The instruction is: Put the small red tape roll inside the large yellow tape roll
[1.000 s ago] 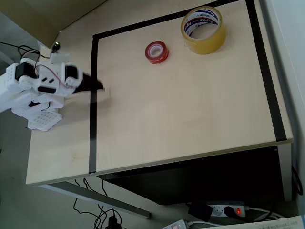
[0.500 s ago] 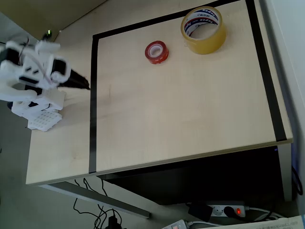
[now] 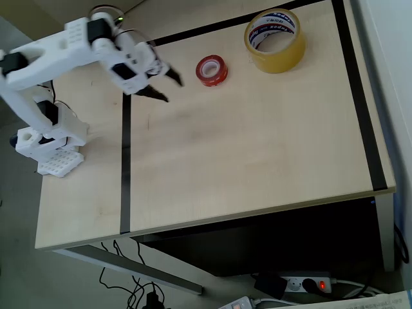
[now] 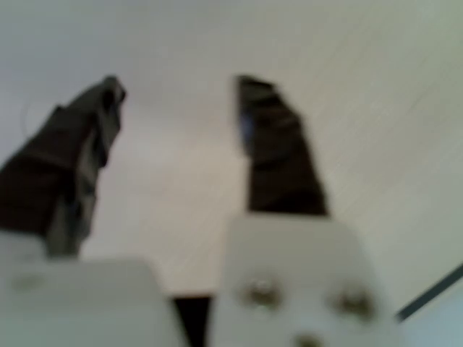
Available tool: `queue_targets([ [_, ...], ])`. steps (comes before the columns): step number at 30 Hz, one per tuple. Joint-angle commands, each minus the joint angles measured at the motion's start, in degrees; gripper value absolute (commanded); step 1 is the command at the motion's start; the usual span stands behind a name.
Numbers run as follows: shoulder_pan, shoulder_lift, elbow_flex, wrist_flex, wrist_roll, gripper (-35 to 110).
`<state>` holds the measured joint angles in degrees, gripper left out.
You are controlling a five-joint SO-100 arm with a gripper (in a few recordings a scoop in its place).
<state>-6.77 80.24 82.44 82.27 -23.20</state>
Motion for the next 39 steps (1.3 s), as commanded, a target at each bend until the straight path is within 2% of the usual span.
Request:
queue_targets([
  [1,-4.13,-3.16,-8.53,0.0,-2.64,28],
  [9,-10.11,-14.24,-18.72,1.14,-3.96,33],
  [17,-10.2,-22.68,-28.65,4.57,-3.78,33],
  [30,-9.58,-19.42,-28.48,9.32,-1.23,31],
  [39,-9.84,-20.48,-22.5,6.15,-0.18,31],
])
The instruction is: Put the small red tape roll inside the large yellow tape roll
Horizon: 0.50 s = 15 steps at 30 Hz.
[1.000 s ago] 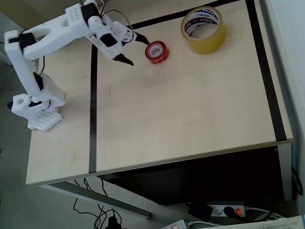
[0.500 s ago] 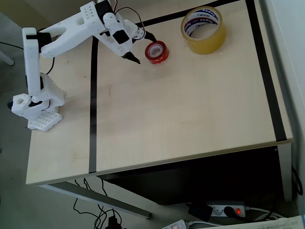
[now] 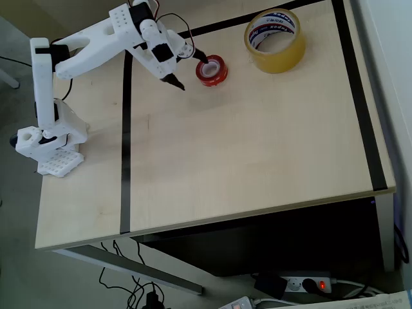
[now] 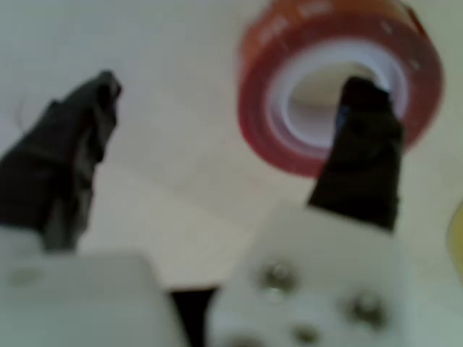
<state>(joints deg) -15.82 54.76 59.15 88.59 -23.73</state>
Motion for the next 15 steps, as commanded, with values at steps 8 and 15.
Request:
queue_targets([
  [8,0.7,1.85,2.46,-3.87,0.88,12],
  [15,2.11,0.44,0.79,-6.24,3.08,0],
])
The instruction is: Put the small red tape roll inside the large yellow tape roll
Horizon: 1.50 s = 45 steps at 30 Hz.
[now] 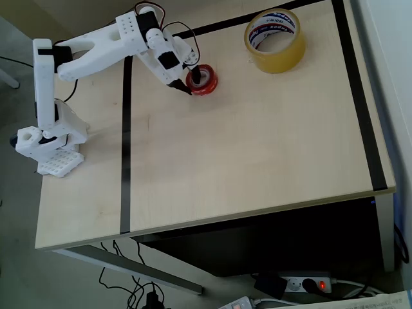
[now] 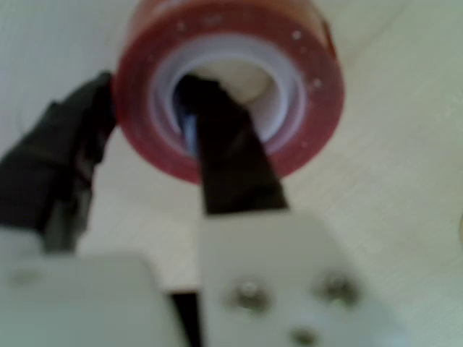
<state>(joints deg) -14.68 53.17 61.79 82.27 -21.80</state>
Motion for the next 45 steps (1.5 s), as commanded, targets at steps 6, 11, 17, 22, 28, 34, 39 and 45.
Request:
queue_targets([
  [6,2.37,2.02,-3.25,0.09,1.32,0],
  [11,3.69,3.87,-10.37,2.55,1.32,0],
  [17,5.36,6.15,-32.43,4.75,1.14,0],
  [22,5.98,-9.93,-68.55,4.66,0.7,0],
  [28,4.13,-18.11,-75.06,-4.75,0.88,0],
  [34,2.11,-22.68,-74.88,-9.58,0.97,0],
  [39,1.23,-25.93,-74.62,-10.37,0.97,0],
  [45,0.97,-27.95,-73.12,-9.14,0.97,6],
])
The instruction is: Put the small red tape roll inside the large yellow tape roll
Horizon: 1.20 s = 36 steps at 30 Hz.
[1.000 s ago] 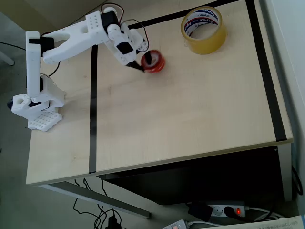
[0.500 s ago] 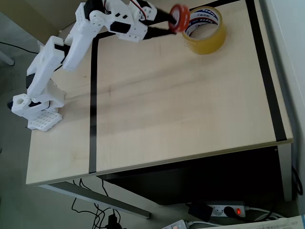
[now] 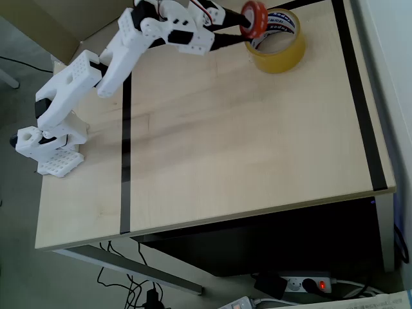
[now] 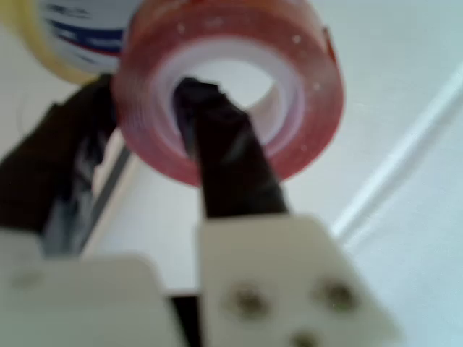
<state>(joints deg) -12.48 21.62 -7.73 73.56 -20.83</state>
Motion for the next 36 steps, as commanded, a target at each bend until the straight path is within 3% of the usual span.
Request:
queue_targets([
  [1,-1.32,3.6,-3.16,0.18,0.0,10],
  [10,-0.44,4.83,-2.55,7.65,-0.18,20],
  [14,1.93,10.46,-0.35,17.23,-0.35,0],
  [18,7.38,19.69,7.38,30.15,-1.49,0],
  [23,10.55,49.39,42.89,30.06,-1.32,0],
  [27,4.31,69.96,65.57,30.06,0.88,0],
  [29,2.99,79.19,82.71,24.52,2.46,0],
  [34,8.96,107.05,129.99,-13.36,4.39,0],
  [36,10.28,110.13,139.13,-20.3,8.61,0],
])
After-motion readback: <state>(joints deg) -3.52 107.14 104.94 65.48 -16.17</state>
